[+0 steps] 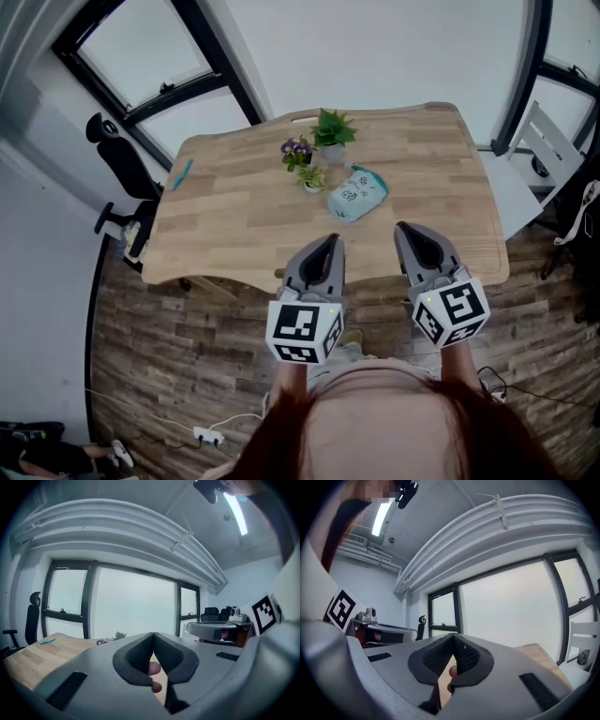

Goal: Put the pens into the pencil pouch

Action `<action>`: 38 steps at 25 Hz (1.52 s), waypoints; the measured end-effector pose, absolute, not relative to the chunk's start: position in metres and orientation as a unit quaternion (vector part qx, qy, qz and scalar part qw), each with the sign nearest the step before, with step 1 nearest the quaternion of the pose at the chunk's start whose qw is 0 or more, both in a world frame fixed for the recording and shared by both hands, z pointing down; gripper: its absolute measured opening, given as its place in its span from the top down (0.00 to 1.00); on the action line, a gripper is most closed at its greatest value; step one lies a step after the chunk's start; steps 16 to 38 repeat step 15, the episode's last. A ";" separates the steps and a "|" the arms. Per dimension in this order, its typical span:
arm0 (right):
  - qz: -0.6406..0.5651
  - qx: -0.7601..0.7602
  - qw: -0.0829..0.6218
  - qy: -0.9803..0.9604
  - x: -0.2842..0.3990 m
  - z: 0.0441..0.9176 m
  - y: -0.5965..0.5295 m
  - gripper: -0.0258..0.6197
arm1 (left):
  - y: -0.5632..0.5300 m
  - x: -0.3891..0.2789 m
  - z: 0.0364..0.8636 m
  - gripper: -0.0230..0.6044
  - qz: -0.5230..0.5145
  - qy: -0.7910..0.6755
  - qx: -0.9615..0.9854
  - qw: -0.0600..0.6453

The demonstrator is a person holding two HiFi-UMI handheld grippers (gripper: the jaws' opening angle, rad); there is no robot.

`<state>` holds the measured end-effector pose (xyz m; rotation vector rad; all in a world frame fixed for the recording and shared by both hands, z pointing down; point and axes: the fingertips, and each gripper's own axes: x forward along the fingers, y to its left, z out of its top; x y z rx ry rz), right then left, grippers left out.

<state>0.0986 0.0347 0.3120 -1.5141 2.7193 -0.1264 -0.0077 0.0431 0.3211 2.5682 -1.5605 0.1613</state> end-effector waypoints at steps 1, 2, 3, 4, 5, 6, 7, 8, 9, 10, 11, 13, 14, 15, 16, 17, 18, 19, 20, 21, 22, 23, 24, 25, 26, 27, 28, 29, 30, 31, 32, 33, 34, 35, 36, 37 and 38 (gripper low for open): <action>-0.041 -0.486 0.012 0.873 0.097 0.313 0.033 0.96 | 0.041 -0.009 0.322 0.96 0.055 -0.516 0.852 0.067; -0.043 -0.485 0.011 0.873 0.095 0.313 0.031 0.96 | 0.039 -0.010 0.322 0.96 0.056 -0.515 0.853 0.067; -0.044 -0.484 0.011 0.874 0.093 0.314 0.029 0.96 | 0.037 -0.011 0.323 0.96 0.056 -0.514 0.853 0.069; -0.045 -0.484 0.010 0.874 0.092 0.314 0.026 0.96 | 0.036 -0.012 0.323 0.96 0.055 -0.514 0.853 0.071; -0.046 -0.483 0.009 0.874 0.090 0.315 0.024 0.96 | 0.034 -0.014 0.324 0.96 0.055 -0.514 0.853 0.073; -0.047 -0.482 0.008 0.875 0.089 0.315 0.022 0.96 | 0.032 -0.016 0.324 0.96 0.054 -0.515 0.852 0.076; -0.047 -0.482 0.008 0.875 0.088 0.316 0.019 0.96 | 0.031 -0.018 0.326 0.96 0.056 -0.517 0.851 0.077; -0.048 -0.481 0.008 0.876 0.086 0.317 0.017 0.96 | 0.030 -0.021 0.327 0.96 0.058 -0.518 0.850 0.078; -0.049 -0.480 0.008 0.876 0.084 0.318 0.015 0.96 | 0.029 -0.023 0.329 0.96 0.060 -0.519 0.849 0.079; -0.050 -0.480 0.006 0.876 0.082 0.319 0.013 0.96 | 0.027 -0.025 0.330 0.96 0.062 -0.519 0.849 0.080; -0.051 -0.480 0.005 0.876 0.081 0.319 0.010 0.96 | 0.026 -0.027 0.331 0.96 0.064 -0.519 0.848 0.081; -0.052 -0.480 0.003 0.876 0.076 0.319 0.006 0.96 | 0.023 -0.031 0.332 0.96 0.065 -0.519 0.848 0.082; -0.052 -0.479 0.003 0.876 0.074 0.319 0.004 0.96 | 0.022 -0.034 0.333 0.96 0.065 -0.520 0.848 0.083; -0.052 -0.478 0.002 0.877 0.072 0.319 0.001 0.96 | 0.020 -0.036 0.333 0.96 0.065 -0.520 0.848 0.084; -0.052 -0.478 0.002 0.877 0.072 0.319 0.001 0.96 | 0.020 -0.036 0.333 0.96 0.065 -0.520 0.848 0.084; -0.052 -0.478 0.002 0.877 0.072 0.319 0.001 0.96 | 0.020 -0.036 0.333 0.96 0.065 -0.520 0.848 0.084; -0.052 -0.478 0.002 0.877 0.072 0.319 0.001 0.96 | 0.020 -0.036 0.333 0.96 0.065 -0.520 0.848 0.084; -0.052 -0.478 0.002 0.877 0.072 0.319 0.001 0.96 | 0.020 -0.036 0.333 0.96 0.065 -0.520 0.848 0.084; -0.052 -0.478 0.002 0.877 0.072 0.319 0.001 0.96 | 0.020 -0.036 0.333 0.96 0.065 -0.520 0.848 0.084; -0.052 -0.478 0.002 0.877 0.072 0.319 0.001 0.96 | 0.020 -0.036 0.333 0.96 0.065 -0.520 0.848 0.084; -0.052 -0.478 0.002 0.877 0.072 0.319 0.001 0.96 | 0.020 -0.036 0.333 0.96 0.065 -0.520 0.848 0.084; -0.052 -0.478 0.002 0.877 0.072 0.319 0.001 0.96 | 0.020 -0.036 0.333 0.96 0.065 -0.520 0.848 0.084; -0.052 -0.478 0.002 0.877 0.072 0.319 0.001 0.96 | 0.020 -0.036 0.333 0.96 0.065 -0.520 0.848 0.084; -0.052 -0.478 0.002 0.877 0.072 0.319 0.001 0.96 | 0.020 -0.036 0.333 0.96 0.065 -0.520 0.848 0.084; -0.052 -0.478 0.002 0.877 0.072 0.319 0.001 0.96 | 0.020 -0.036 0.333 0.96 0.065 -0.520 0.848 0.084; -0.052 -0.478 0.002 0.877 0.072 0.319 0.001 0.96 | 0.020 -0.036 0.333 0.96 0.065 -0.520 0.848 0.084; -0.052 -0.478 0.002 0.877 0.072 0.319 0.001 0.96 | 0.020 -0.036 0.333 0.96 0.065 -0.520 0.848 0.084; -0.052 -0.478 0.002 0.877 0.072 0.319 0.001 0.96 | 0.020 -0.036 0.333 0.96 0.065 -0.520 0.848 0.084; -0.052 -0.478 0.002 0.877 0.072 0.319 0.001 0.96 | 0.020 -0.036 0.333 0.96 0.065 -0.520 0.848 0.084; -0.052 -0.478 0.002 0.877 0.072 0.319 0.001 0.96 | 0.020 -0.036 0.333 0.96 0.065 -0.520 0.848 0.084; -0.052 -0.478 0.002 0.877 0.072 0.319 0.001 0.96 | 0.020 -0.036 0.333 0.96 0.065 -0.520 0.848 0.084; -0.052 -0.478 0.002 0.877 0.072 0.319 0.001 0.96 | 0.020 -0.036 0.333 0.96 0.065 -0.520 0.848 0.084; -0.052 -0.478 0.002 0.877 0.072 0.319 0.001 0.96 | 0.020 -0.036 0.333 0.96 0.065 -0.520 0.848 0.084; -0.052 -0.478 0.002 0.877 0.072 0.319 0.001 0.96 | 0.020 -0.036 0.333 0.96 0.065 -0.520 0.848 0.084; -0.052 -0.478 0.002 0.877 0.072 0.319 0.001 0.96 | 0.020 -0.036 0.333 0.96 0.065 -0.520 0.848 0.084; -0.052 -0.478 0.002 0.877 0.072 0.319 0.001 0.96 | 0.020 -0.036 0.333 0.96 0.065 -0.520 0.848 0.084; -0.052 -0.478 0.002 0.877 0.072 0.319 0.001 0.96 | 0.020 -0.036 0.333 0.96 0.065 -0.520 0.848 0.084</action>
